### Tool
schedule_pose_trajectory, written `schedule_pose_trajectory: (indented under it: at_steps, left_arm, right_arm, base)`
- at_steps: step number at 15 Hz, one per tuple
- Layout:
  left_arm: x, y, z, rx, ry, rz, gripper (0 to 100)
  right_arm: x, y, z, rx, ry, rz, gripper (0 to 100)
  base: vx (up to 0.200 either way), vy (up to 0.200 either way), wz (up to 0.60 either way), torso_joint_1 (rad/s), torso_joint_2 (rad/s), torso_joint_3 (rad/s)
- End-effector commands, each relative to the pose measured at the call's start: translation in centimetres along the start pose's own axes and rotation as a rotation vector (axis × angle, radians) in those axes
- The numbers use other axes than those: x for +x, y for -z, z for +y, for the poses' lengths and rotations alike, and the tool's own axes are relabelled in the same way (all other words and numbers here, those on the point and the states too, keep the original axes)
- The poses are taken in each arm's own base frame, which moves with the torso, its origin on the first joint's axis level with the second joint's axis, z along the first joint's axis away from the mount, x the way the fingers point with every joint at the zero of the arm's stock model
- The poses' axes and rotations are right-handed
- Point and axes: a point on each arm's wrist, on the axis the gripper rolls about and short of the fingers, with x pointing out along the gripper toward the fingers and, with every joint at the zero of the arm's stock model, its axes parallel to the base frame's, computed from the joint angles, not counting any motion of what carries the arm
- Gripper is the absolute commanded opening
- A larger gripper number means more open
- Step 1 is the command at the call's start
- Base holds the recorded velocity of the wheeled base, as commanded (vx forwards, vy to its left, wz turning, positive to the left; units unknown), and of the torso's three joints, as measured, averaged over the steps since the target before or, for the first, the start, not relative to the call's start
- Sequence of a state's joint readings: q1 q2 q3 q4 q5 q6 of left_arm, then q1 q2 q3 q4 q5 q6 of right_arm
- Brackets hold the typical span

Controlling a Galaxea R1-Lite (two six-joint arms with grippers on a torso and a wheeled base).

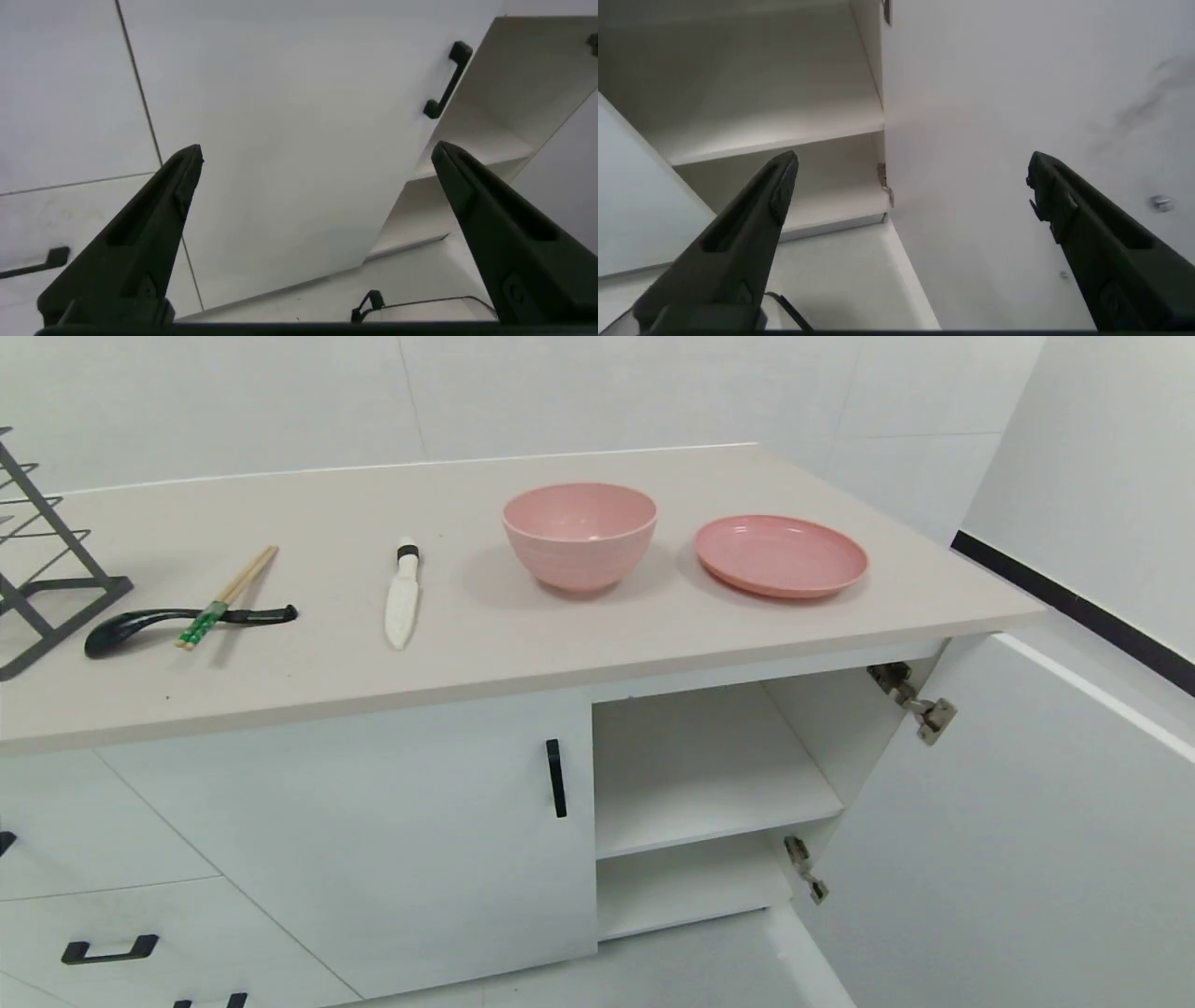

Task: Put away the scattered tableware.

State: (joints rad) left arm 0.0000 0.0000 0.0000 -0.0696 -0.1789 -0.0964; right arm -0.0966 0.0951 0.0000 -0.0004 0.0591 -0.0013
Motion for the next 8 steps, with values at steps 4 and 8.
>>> schedule_pose_trajectory:
  at_steps: [4, 8]
  left_arm:
    - [0.03, 0.00, 0.01, -0.001, -0.001, 0.003, 100]
    - [0.03, 0.00, 0.00, -0.004, 0.000, 0.004, 100]
  right_arm:
    - [0.01, -0.01, 0.00, 0.000, -0.001, 0.000, 100]
    - [0.01, -0.01, 0.00, 0.000, -0.001, 0.000, 100]
  base:
    - [0.000, 0.000, 0.00, 0.201, -0.48, -0.216]
    - [0.000, 0.000, 0.00, 0.238, -0.49, -0.221]
